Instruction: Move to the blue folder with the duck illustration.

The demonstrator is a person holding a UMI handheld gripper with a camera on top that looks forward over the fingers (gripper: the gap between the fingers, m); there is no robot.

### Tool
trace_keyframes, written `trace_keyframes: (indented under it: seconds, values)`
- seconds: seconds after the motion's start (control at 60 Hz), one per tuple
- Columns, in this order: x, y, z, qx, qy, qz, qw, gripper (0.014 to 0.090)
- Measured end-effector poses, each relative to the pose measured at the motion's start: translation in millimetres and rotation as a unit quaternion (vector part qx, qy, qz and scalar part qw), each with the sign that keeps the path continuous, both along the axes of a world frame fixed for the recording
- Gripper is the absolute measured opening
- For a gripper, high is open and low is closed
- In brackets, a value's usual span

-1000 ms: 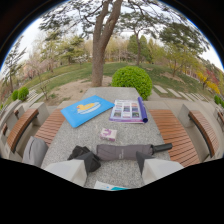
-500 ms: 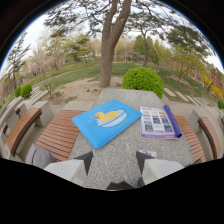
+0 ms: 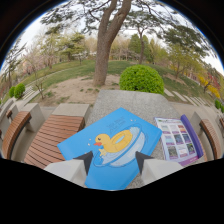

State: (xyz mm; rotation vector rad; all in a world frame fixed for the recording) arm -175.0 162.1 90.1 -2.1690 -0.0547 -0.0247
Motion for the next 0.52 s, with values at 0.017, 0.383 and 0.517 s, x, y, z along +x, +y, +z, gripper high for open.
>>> trace_keyframes:
  seconds: [0.017,0.383,0.517]
  values:
    - [-0.8,6.3,-1.8,-0.001,-0.001,0.0,1.0,0.0846]
    - [-13.5,59.3,-40.2,-0.015,-0.006,-0.004,1.0,0.0846]
    - [-9.0,56.9,-42.6,-0.016,-0.005,-0.01,1.0,0.0845]
